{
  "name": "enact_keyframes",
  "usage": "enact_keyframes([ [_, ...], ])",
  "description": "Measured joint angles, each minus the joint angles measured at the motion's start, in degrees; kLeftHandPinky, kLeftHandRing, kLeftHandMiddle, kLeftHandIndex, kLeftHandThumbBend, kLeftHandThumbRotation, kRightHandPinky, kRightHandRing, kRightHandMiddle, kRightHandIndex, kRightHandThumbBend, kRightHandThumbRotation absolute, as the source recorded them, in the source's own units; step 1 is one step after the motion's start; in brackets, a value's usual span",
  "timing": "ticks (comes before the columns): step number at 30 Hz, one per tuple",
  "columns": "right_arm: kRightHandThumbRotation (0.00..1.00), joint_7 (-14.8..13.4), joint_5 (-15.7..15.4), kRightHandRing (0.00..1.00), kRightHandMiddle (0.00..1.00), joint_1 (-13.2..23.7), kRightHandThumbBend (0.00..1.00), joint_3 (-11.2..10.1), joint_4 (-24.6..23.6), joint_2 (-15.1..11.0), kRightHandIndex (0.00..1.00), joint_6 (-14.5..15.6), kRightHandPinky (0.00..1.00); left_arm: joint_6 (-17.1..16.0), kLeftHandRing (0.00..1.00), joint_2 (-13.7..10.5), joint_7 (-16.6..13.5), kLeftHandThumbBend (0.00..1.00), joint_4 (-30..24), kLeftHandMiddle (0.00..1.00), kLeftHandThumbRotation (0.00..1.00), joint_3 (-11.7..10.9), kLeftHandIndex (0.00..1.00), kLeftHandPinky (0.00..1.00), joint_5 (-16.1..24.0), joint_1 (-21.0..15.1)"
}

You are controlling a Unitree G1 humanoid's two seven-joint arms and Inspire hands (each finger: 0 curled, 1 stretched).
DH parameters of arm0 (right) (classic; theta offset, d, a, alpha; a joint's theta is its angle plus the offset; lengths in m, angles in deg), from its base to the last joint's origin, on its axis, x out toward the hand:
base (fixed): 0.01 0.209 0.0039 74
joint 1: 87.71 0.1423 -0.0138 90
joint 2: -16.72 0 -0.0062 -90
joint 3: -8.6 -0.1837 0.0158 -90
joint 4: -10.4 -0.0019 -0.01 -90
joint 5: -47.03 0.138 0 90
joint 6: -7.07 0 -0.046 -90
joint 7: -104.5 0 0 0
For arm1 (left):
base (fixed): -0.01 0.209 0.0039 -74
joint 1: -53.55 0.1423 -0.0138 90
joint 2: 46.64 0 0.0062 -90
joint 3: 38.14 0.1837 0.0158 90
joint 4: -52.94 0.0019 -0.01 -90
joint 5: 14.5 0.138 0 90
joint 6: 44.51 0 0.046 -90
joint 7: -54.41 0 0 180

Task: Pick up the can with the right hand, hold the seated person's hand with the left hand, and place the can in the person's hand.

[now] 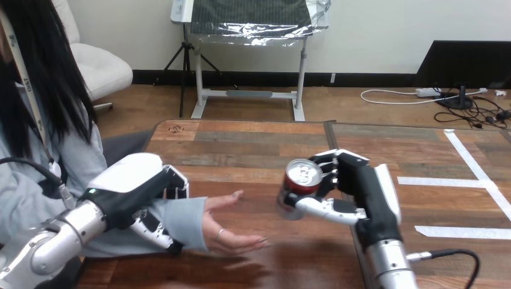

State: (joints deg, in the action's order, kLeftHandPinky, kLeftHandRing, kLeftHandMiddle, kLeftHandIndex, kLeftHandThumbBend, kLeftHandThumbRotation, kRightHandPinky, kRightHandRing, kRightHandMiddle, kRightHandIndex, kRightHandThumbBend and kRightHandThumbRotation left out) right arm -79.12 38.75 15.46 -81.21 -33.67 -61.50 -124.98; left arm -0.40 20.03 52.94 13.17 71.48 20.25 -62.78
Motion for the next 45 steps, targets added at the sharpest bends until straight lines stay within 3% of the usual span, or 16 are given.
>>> enact_keyframes([
  [12,0.0,-1.2,-2.8,0.36,0.44,0.0,0.81,1.8,-1.1,1.6,0.49,0.0,0.32,0.8,0.27,1.1,0.4,0.86,-2.1,0.33,0.0,0.0,0.34,0.22,-0.9,0.0],
  [31,0.0,-1.4,-4.0,0.36,0.43,-1.2,0.82,4.3,-5.5,3.3,0.48,2.0,0.31,1.5,0.26,2.5,1.0,0.84,-3.3,0.33,0.0,-0.1,0.35,0.2,-1.2,0.0],
  [45,0.0,-2.2,-5.4,0.35,0.43,-1.9,0.81,5.6,-5.7,3.9,0.49,2.0,0.31,2.4,0.25,3.4,1.0,0.82,-3.3,0.33,0.0,-0.1,0.35,0.2,-1.1,0.0],
])
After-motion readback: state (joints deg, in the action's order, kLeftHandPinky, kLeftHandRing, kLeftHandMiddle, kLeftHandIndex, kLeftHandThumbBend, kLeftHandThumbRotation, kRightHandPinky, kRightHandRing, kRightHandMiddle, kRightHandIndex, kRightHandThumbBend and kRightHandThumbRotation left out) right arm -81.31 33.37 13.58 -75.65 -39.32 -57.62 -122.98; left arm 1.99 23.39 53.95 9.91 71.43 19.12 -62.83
